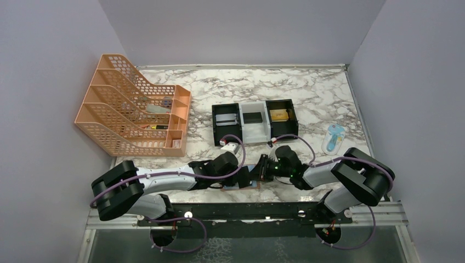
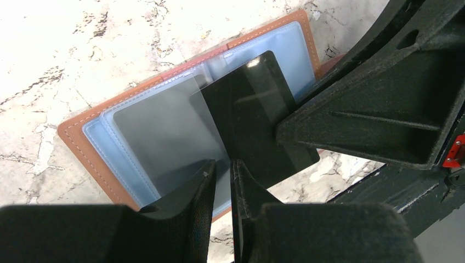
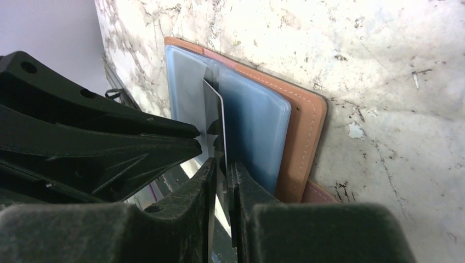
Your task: Take the credit cards out of the card holder
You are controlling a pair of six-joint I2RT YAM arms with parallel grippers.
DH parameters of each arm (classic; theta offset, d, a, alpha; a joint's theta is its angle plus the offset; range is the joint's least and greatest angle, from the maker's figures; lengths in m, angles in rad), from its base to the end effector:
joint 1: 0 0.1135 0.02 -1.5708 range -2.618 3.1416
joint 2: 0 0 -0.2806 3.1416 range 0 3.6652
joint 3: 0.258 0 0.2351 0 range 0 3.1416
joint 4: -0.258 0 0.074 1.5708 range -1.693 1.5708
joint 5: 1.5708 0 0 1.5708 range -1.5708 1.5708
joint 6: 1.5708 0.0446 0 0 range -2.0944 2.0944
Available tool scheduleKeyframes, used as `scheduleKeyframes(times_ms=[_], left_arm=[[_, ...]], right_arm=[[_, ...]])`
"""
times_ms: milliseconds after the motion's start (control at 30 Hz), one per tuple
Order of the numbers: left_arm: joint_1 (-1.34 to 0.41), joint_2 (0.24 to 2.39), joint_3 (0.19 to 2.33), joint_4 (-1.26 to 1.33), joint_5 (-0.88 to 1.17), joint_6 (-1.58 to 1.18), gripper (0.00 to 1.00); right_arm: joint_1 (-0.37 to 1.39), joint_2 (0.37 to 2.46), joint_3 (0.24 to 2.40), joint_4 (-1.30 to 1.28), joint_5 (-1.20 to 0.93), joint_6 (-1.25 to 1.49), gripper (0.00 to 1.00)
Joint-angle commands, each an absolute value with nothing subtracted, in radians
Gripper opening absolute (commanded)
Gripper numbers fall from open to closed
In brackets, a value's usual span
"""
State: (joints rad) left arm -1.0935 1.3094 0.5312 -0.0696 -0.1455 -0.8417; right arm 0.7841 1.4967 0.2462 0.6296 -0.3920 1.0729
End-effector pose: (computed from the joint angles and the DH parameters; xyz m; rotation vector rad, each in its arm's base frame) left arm 0.1112 -0.2010 0.1791 0.2487 2.5207 -0.6838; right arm 0.1448 0.1684 0.1294 0.1087 2.5453 1.3450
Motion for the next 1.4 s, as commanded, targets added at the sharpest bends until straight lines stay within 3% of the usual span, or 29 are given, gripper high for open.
scheduleKeyframes(times_ms=[0, 100, 267, 500, 633, 1367], left_arm=[[-1.097, 1.318, 0.525, -0.104, -0.169, -0.825, 0.19], [-1.097, 1.316, 0.525, -0.104, -0.171, -0.824, 0.19], [-1.096, 1.314, 0.525, -0.104, -0.173, -0.823, 0.19], [-1.097, 1.313, 0.526, -0.105, -0.173, -0.819, 0.19], [-1.097, 1.303, 0.525, -0.103, -0.176, -0.819, 0.20], [-1.094, 1.146, 0.526, -0.132, -0.233, -0.807, 0.46]], right_arm=[[0.784, 1.509, 0.279, 0.638, -0.405, 1.068, 0.12], [0.784, 1.500, 0.291, 0.587, -0.394, 1.045, 0.10], [0.784, 1.455, 0.287, 0.534, -0.367, 1.018, 0.17], [0.784, 1.434, 0.298, 0.501, -0.368, 0.995, 0.02], [0.784, 1.412, 0.292, 0.496, -0.367, 0.977, 0.01], [0.784, 1.270, 0.261, 0.473, -0.305, 0.880, 0.01]])
